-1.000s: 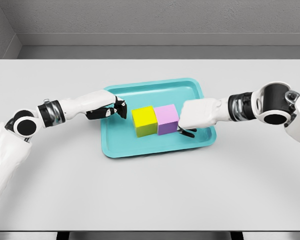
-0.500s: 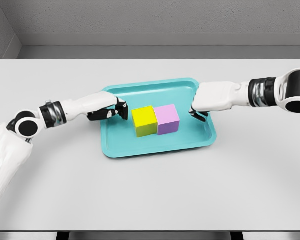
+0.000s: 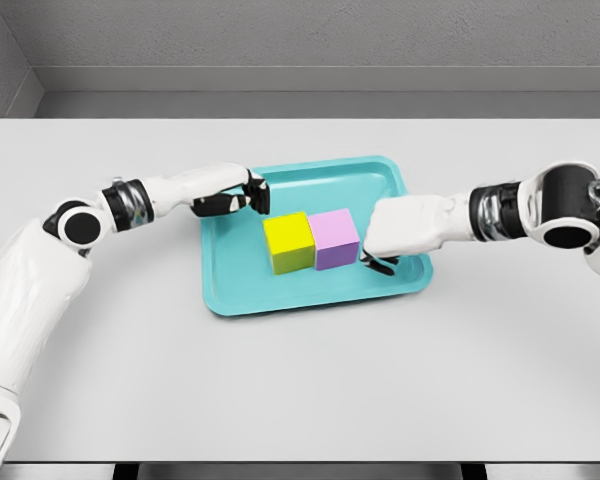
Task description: Push two cubes
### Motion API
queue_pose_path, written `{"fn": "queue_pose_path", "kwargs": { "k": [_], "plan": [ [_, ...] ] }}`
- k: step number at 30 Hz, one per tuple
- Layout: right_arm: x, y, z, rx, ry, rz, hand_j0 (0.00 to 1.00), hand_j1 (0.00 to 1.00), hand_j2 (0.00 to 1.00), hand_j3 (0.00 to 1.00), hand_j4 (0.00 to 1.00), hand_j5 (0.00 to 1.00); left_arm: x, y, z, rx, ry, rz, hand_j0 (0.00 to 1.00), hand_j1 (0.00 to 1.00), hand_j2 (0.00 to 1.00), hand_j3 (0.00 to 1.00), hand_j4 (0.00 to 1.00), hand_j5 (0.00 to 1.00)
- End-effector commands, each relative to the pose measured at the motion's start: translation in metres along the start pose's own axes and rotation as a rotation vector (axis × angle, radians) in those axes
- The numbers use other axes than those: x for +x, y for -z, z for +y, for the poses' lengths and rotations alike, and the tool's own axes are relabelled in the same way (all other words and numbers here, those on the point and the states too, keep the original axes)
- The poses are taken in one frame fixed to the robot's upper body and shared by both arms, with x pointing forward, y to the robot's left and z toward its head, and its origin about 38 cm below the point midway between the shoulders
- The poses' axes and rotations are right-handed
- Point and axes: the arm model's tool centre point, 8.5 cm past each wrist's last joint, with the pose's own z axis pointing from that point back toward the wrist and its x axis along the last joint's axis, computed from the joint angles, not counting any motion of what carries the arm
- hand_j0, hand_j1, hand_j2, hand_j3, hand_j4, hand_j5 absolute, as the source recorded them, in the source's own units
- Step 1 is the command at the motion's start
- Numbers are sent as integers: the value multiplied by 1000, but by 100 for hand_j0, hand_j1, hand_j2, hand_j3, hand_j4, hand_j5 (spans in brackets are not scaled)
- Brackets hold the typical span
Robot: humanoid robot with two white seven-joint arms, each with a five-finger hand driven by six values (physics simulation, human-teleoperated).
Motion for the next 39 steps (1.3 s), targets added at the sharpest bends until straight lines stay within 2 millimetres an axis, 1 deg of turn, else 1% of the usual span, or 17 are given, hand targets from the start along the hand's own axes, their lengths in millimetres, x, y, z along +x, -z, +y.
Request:
{"fn": "queue_pose_path", "kwargs": {
  "k": [1,8,13,14,17,18,21,23,24,25,26,27,29,31,34,35,39],
  "plan": [
    [7,7,1,4,-1,-26,19,19,19,19,19,19,5,8,-3,-4,-7,-14,34,34,34,34,34,34],
    [6,11,4,15,6,-30,19,19,19,19,19,19,6,10,-7,-18,-4,-19,34,34,34,34,34,34],
    [-6,8,11,32,34,1,19,19,19,19,19,19,6,9,-6,-16,-1,-17,34,34,34,34,34,34],
    [-12,11,12,31,49,13,19,19,19,19,19,19,6,9,-6,-14,-3,-20,34,34,34,34,34,34],
    [-29,4,18,46,80,59,19,19,19,19,19,19,6,9,-5,-14,-3,-19,34,34,34,34,34,34],
    [-33,2,18,48,81,69,19,19,19,19,19,19,7,8,3,-6,9,-18,34,34,34,34,34,34],
    [-48,-7,15,50,88,110,19,19,19,19,19,19,8,6,14,11,22,-21,34,34,34,34,34,34],
    [-63,-9,16,57,115,144,19,19,19,19,19,19,6,-1,19,16,33,-13,34,34,34,34,34,34],
    [-74,-16,19,64,134,176,19,19,19,19,19,19,7,-4,21,19,44,-13,34,34,34,34,34,34],
    [-82,-25,20,50,156,206,19,19,19,19,19,19,5,-15,26,20,64,-4,34,34,34,34,34,34],
    [-89,-32,20,36,171,231,19,19,19,19,19,19,2,-25,24,24,51,-1,34,34,34,34,34,34],
    [-97,-38,25,38,196,256,19,19,19,19,19,19,0,-27,20,22,45,4,34,34,34,34,34,34],
    [-100,-46,26,27,205,274,21,21,21,21,21,21,-3,-29,14,16,35,10,34,34,34,34,34,34],
    [-100,-46,26,27,204,273,22,22,22,22,22,22,-3,-30,15,18,35,11,34,34,34,34,34,34],
    [-101,-47,26,27,206,276,22,22,22,22,22,22,0,-30,-4,0,18,-2,34,34,34,34,34,34],
    [-102,-47,28,30,212,279,23,23,23,23,23,23,-1,-30,-7,-2,14,-1,34,34,34,34,34,34],
    [-106,-53,28,16,220,296,25,25,25,25,25,25,-3,-33,-8,-5,14,5,34,34,34,34,34,34]
  ]
}}
